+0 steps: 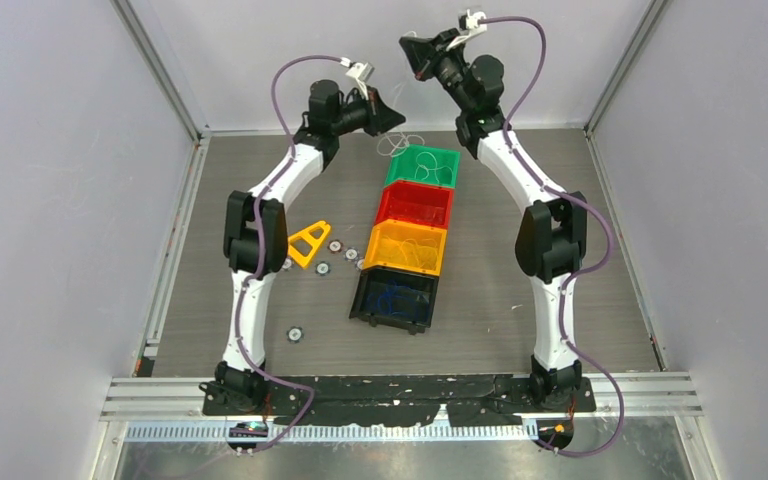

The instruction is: Untangle the cables

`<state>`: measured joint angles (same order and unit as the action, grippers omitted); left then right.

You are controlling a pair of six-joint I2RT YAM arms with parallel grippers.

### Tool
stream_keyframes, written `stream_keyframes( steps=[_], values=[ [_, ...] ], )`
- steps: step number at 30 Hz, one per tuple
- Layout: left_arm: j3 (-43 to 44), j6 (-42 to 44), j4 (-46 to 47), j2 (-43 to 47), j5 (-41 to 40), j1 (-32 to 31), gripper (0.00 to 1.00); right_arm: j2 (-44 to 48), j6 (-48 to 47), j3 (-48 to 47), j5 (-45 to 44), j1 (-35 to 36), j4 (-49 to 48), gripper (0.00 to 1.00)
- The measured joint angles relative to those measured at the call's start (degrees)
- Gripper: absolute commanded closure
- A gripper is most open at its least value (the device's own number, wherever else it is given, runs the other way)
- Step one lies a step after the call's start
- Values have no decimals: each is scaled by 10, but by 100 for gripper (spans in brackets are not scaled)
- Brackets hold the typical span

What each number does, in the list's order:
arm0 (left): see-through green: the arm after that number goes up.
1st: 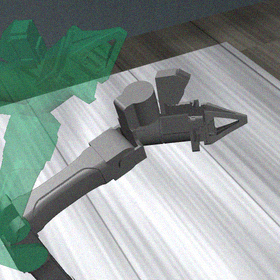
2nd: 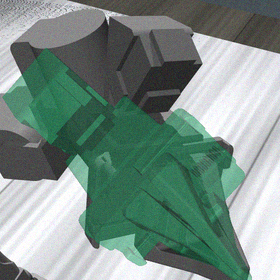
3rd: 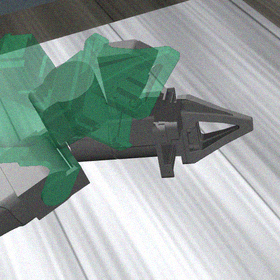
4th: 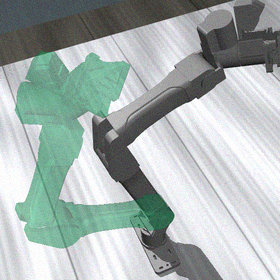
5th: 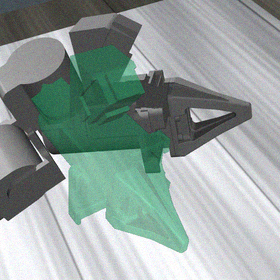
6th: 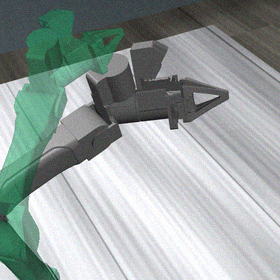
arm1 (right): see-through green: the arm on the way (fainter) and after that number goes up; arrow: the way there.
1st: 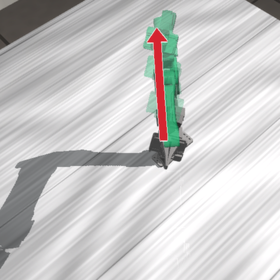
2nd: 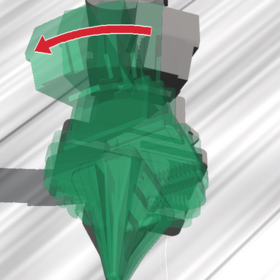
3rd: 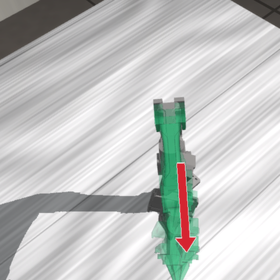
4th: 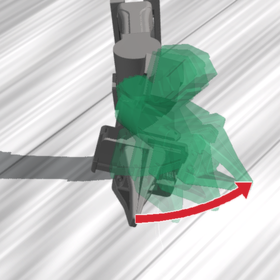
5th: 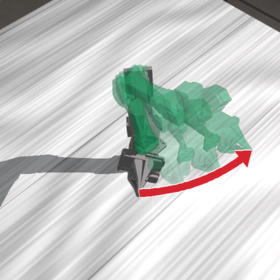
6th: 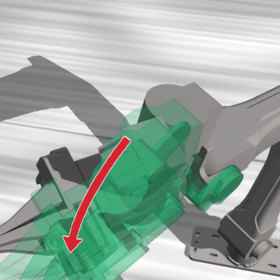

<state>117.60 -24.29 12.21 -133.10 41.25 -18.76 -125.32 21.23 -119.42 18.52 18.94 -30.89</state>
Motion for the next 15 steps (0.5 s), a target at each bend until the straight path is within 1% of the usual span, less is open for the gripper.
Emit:
stream_keyframes(
  steps=[3, 6, 11, 15],
  values=[
    [5, 6, -6, 0, 4, -4, 100, 0, 0, 21, 1, -8, -18, 95],
    [14, 8, -14, -1, 8, -10, 100, 2, 3, 71, 2, -22, -32, 95],
    [22, 15, -17, -3, 11, -25, 100, 17, 18, 196, 3, -56, -34, 94],
    [42, 30, -27, -16, 12, -41, 100, 43, 26, 277, 6, -78, -33, 95]
  ],
)
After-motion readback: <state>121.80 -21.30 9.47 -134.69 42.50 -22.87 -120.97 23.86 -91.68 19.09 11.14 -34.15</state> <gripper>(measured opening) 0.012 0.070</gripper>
